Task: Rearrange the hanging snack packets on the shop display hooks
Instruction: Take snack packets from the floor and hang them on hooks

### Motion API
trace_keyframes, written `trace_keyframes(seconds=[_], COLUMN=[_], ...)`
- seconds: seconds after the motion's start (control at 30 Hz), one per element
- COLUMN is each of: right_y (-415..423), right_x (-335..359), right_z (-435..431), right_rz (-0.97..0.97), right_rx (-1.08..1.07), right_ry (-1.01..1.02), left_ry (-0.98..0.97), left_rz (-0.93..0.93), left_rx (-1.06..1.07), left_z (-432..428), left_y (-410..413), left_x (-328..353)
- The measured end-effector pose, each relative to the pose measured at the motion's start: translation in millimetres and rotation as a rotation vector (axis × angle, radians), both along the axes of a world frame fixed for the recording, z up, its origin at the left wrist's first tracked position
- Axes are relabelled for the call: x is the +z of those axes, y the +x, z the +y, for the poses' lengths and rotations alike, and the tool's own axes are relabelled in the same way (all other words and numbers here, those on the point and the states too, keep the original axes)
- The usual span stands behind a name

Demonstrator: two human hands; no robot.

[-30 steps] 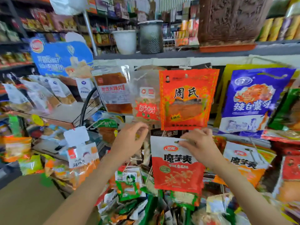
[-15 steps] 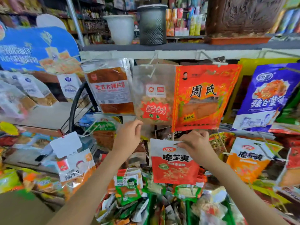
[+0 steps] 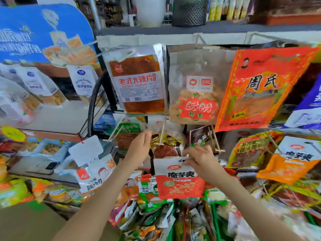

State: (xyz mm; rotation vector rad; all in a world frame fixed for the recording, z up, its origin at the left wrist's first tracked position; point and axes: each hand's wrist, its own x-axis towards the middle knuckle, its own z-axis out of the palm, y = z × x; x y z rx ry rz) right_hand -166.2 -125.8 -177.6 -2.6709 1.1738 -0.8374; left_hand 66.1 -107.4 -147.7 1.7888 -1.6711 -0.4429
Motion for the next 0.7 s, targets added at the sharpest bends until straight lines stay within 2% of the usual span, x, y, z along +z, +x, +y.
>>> trace_keyframes(seconds=[0.23, 0.4, 0.57, 0.7], right_y=[38.4, 43.9, 47.8, 52.6], right_x=[-1.0, -8.6, -7.4, -9.4], right_z=[-0.6, -7.1, -22.2, -32.8], right_rz=[-0.072, -0.069, 0.028, 0.114], right_rx=[-0.114, -0.175, -0.232, -0.249], right_ry=[0.155, 0.171, 0.254, 0.293], left_ry=[0.078, 0.011, -0.077, -0.113], left_rz=[-0.237, -0.337, -0.450, -0.627], left_rx=[-0.170, -0.187, -0.175, -0.171], left_z=[-18.7, -38.1, -48.4, -59.8], left_y=[24.7, 26.2, 19.5, 15.4], left_x=[-2.9, -13.1, -11.3, -7.3])
